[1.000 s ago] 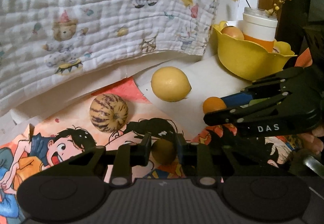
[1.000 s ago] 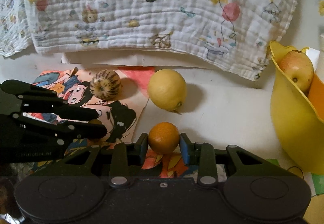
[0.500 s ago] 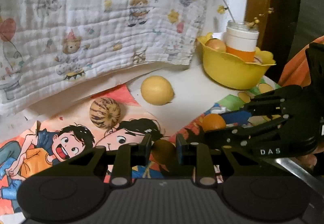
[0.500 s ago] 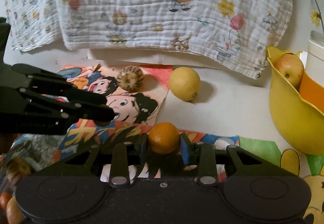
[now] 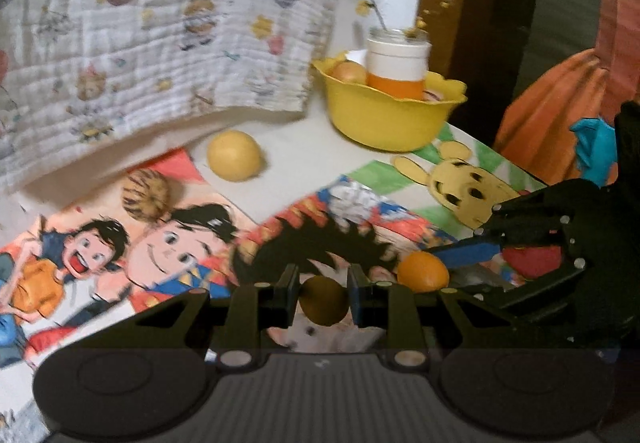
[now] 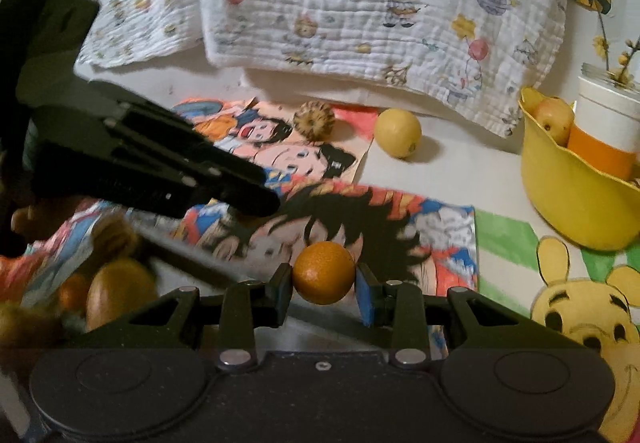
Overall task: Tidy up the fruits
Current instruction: 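Carry the tangerine with right tool while left tool carries the small brown fruit over the tray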
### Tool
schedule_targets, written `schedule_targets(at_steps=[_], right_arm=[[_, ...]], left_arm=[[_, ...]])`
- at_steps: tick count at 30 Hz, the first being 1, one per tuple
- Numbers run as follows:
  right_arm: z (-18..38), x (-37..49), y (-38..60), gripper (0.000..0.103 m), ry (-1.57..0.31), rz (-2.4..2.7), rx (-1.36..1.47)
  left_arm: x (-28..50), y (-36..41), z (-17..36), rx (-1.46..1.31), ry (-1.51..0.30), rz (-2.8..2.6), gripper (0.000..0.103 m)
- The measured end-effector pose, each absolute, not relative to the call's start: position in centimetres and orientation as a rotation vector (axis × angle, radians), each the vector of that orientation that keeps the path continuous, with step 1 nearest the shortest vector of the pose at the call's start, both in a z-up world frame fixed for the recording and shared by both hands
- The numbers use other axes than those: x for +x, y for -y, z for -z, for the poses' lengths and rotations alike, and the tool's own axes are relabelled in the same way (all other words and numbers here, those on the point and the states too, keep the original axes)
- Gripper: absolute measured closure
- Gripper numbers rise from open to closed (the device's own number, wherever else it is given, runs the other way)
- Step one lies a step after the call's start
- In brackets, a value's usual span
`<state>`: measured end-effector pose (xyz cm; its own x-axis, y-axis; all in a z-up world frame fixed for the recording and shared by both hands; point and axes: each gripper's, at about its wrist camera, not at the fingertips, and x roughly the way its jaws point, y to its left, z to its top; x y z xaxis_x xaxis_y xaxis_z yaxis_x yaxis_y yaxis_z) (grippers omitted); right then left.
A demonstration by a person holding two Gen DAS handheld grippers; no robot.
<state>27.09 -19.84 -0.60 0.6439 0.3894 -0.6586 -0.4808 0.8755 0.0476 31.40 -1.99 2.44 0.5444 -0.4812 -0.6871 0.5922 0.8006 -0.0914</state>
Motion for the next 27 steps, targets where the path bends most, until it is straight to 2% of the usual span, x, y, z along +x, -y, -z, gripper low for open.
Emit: schedule_targets(at_steps=[13,27], right_arm=[[1.6,21.4,21.0,0.067,-0.720,-0.503,-0.224],[2.6,21.0,19.4,0.067,-0.711,-0.545,-0.242]], left_arm=[[28.6,2.8,-1.2,0.111,-0.896,0.677,0.075],[28.1,0.9,-0.6,0.032,-0.982,0.559,0.075]])
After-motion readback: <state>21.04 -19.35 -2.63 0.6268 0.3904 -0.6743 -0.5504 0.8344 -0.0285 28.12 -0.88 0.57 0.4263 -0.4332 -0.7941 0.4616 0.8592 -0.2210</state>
